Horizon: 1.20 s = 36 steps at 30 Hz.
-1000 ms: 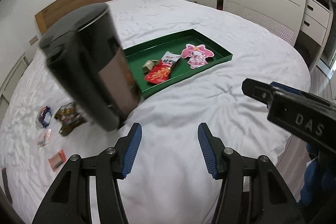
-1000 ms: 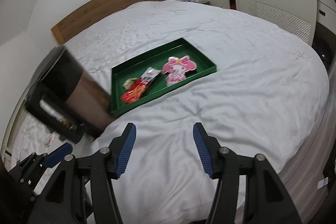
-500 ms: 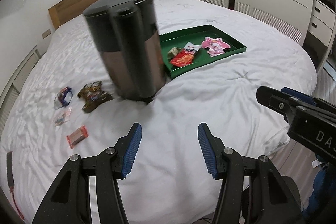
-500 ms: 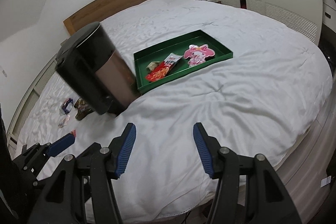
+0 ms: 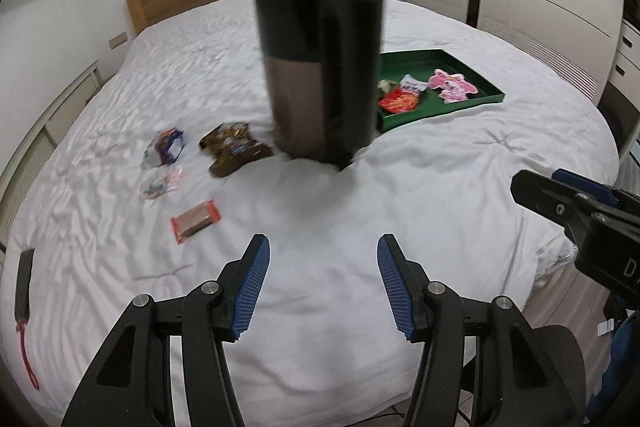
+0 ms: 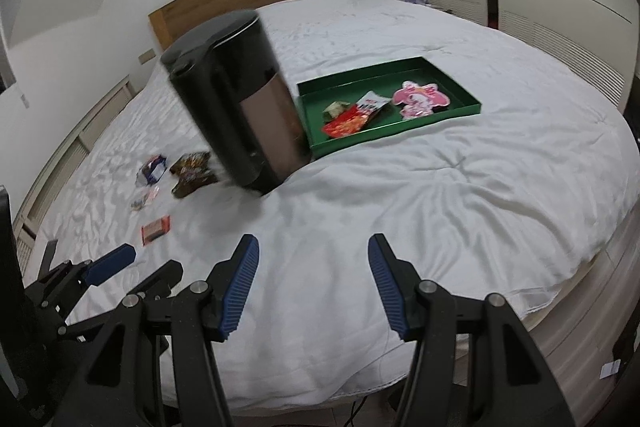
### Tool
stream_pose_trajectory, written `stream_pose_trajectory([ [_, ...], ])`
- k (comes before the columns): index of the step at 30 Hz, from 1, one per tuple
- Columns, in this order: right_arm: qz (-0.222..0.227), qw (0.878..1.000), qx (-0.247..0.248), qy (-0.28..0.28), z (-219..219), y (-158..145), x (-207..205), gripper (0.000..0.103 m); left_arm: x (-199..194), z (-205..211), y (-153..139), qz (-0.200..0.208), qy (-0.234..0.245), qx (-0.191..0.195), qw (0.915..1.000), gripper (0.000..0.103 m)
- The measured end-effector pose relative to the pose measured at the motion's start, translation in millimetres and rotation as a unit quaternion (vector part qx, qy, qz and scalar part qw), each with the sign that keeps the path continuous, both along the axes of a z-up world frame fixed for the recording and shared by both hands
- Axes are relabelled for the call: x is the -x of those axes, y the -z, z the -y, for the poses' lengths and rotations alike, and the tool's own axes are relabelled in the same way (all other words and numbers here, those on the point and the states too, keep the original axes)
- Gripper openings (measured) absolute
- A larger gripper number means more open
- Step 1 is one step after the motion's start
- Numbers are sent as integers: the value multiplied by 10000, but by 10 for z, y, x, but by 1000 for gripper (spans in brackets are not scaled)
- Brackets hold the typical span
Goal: Organize snacks
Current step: 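Move both tools back past the kettle toward the loose snacks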
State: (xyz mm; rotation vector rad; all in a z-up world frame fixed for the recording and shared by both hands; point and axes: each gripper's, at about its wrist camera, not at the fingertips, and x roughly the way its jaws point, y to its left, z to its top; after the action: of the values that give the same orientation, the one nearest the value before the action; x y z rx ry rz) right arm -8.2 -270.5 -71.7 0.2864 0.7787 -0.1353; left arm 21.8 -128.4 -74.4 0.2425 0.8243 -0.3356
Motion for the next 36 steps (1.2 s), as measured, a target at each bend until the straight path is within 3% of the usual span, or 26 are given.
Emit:
stream_pose_trajectory([
  [22,-536,9893,264,-1334,-1077,454,-536,103,-418,-1365,471,-266,-873,114,9958,50],
  [30,-554,9818,342,-1785,-1411,583,-860,103,-718,-1586,528,-207,-450,144,9987,50],
  [36,-504,9806,309,-1867,-1503,605,-1183,103,-952,-1520,562,-110,60,58,9999,50],
])
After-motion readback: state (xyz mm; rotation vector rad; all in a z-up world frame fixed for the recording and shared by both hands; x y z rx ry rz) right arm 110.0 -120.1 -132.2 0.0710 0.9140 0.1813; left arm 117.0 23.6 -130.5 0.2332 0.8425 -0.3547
